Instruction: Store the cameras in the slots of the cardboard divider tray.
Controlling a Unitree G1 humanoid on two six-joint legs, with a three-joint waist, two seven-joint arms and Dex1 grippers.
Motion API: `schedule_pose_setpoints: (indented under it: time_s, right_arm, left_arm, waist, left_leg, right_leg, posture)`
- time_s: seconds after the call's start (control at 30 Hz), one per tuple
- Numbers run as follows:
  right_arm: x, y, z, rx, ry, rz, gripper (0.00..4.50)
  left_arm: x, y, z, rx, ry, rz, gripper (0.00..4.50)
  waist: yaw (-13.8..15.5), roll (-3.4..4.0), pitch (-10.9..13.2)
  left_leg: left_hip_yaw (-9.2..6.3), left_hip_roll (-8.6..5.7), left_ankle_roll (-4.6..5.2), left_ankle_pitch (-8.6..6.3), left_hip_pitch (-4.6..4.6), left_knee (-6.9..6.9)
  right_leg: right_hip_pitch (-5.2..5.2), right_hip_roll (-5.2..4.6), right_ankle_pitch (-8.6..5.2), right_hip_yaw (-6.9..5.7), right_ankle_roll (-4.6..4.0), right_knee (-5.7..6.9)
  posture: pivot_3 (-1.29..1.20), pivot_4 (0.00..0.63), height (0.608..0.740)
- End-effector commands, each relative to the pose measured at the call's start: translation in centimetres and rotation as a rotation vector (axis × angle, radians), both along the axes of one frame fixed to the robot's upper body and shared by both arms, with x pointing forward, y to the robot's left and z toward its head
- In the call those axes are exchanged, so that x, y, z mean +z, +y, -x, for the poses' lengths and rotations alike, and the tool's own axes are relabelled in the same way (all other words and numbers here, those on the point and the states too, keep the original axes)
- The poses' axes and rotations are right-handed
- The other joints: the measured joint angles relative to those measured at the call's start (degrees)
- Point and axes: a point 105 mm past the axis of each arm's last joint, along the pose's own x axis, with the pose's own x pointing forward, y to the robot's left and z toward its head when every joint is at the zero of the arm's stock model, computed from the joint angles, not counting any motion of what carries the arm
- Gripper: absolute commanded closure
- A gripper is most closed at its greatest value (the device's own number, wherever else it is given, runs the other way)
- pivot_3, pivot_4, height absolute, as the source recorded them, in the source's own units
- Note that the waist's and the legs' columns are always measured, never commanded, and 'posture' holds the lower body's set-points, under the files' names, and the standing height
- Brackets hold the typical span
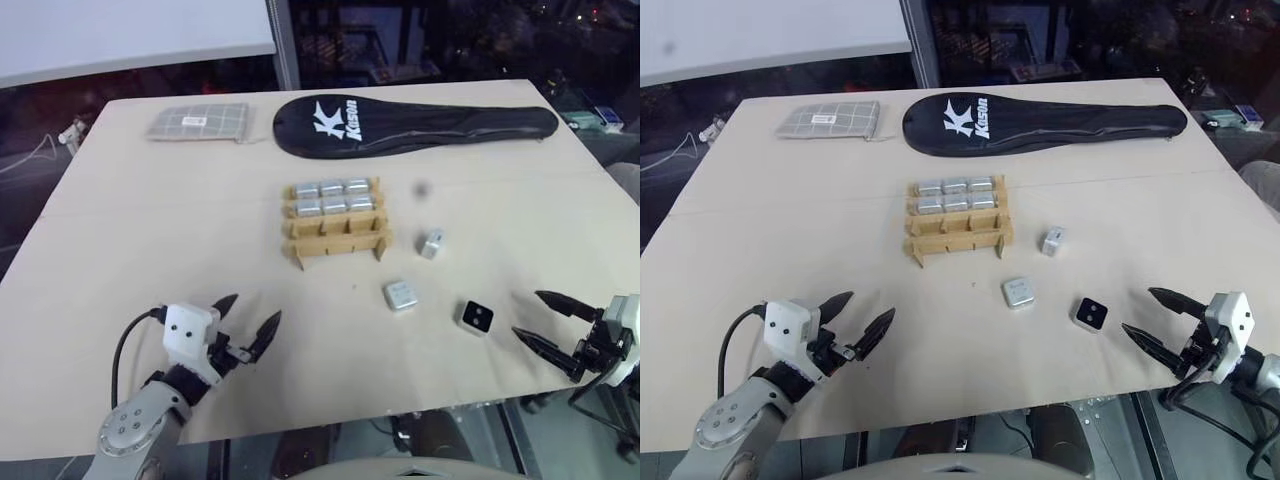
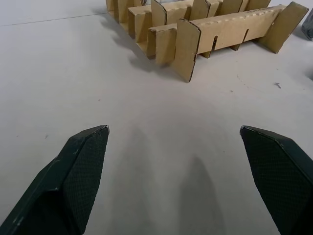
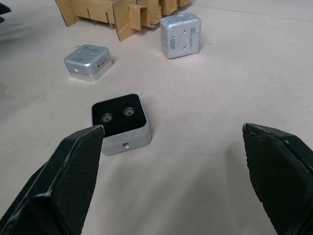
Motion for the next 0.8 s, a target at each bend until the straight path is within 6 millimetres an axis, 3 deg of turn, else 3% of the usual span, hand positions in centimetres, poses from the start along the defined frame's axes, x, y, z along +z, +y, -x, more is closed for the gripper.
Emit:
schedule_pose_setpoints:
  time_s: [0.03,0.67,0.8]
  right_arm:
    - [0.55,-0.12,-0.02,0.002,-0.035,0.009,0.00]
    - [0.54,0.11,0.06,0.006,-0.040,-0.002,0.00]
    - [0.33,0.44,0.13,0.017,-0.032,-0.003,0.00]
  left_arm:
    - [1.18,0.17,-0.37,-0.013,-0.044,0.010,0.06]
    - [1.91,0.11,-0.56,-0.059,-0.061,0.040,0.06]
    - [2.04,-0.51,-0.29,-0.170,-0.077,-0.027,0.06]
  waist:
    - [0.0,0.00,0.0]
    - [-0.1,0.01,0.0]
    - [-0.1,0.01,0.0]
  left_leg:
    - [0.00,0.00,0.00,0.00,0.00,0.00]
    - [-0.01,0.00,0.00,0.00,0.01,0.00]
    - [-0.02,0.00,0.00,0.00,0.01,0.00]
  right_leg:
    - [0.00,0.00,0.00,0.00,0.00,0.00]
    - [0.00,0.00,0.00,0.00,0.00,0.00]
    - [-0.01,0.01,0.00,-0.02,0.00,0.00]
  posture:
    - [0.00,0.150,0.740]
    - [0.00,0.150,0.740]
    - [0.00,0.150,0.740]
